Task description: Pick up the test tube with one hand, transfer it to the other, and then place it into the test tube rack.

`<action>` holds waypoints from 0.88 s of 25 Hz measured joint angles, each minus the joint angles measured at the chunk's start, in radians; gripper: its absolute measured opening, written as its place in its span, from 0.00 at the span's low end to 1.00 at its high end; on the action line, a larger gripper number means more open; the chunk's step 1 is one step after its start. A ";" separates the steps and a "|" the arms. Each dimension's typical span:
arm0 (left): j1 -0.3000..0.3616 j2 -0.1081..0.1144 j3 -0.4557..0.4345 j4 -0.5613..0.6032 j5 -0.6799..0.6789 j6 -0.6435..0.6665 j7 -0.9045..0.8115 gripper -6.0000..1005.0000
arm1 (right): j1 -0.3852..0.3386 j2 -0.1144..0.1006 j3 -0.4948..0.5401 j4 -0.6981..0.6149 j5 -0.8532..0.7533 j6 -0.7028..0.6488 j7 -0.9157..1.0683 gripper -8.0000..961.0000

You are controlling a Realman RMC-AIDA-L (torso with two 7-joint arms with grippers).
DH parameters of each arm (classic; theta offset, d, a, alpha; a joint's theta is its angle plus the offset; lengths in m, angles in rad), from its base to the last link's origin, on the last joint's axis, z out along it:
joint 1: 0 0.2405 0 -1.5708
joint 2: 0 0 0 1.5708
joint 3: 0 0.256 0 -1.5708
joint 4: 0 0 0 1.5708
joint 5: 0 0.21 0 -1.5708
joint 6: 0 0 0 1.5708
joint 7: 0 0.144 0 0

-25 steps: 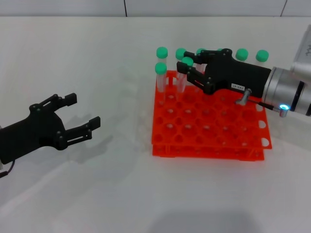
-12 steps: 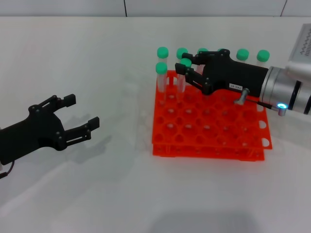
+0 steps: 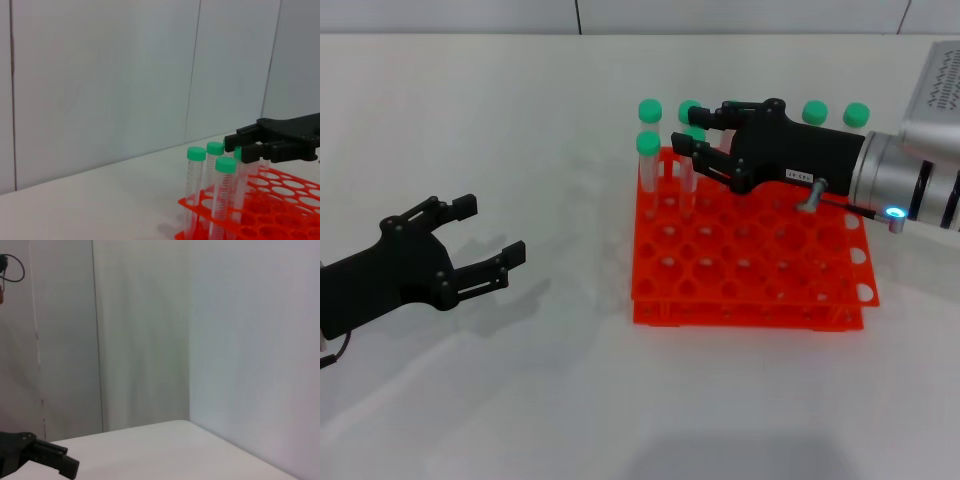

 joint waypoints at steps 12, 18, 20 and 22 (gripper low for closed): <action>-0.015 0.000 -0.003 -0.009 0.000 -0.002 -0.006 0.88 | -0.098 0.000 0.002 -0.100 0.004 -0.096 0.045 0.49; -0.017 0.005 -0.004 -0.009 0.000 -0.002 -0.032 0.88 | -0.258 -0.022 -0.033 -0.311 -0.004 -0.187 0.168 0.54; -0.025 0.015 -0.005 -0.008 0.002 0.005 -0.060 0.88 | -0.309 -0.041 -0.067 -0.384 -0.009 -0.188 0.230 0.54; -0.036 0.028 -0.005 -0.007 0.014 0.014 -0.098 0.88 | -0.349 -0.069 -0.092 -0.437 -0.036 -0.191 0.281 0.56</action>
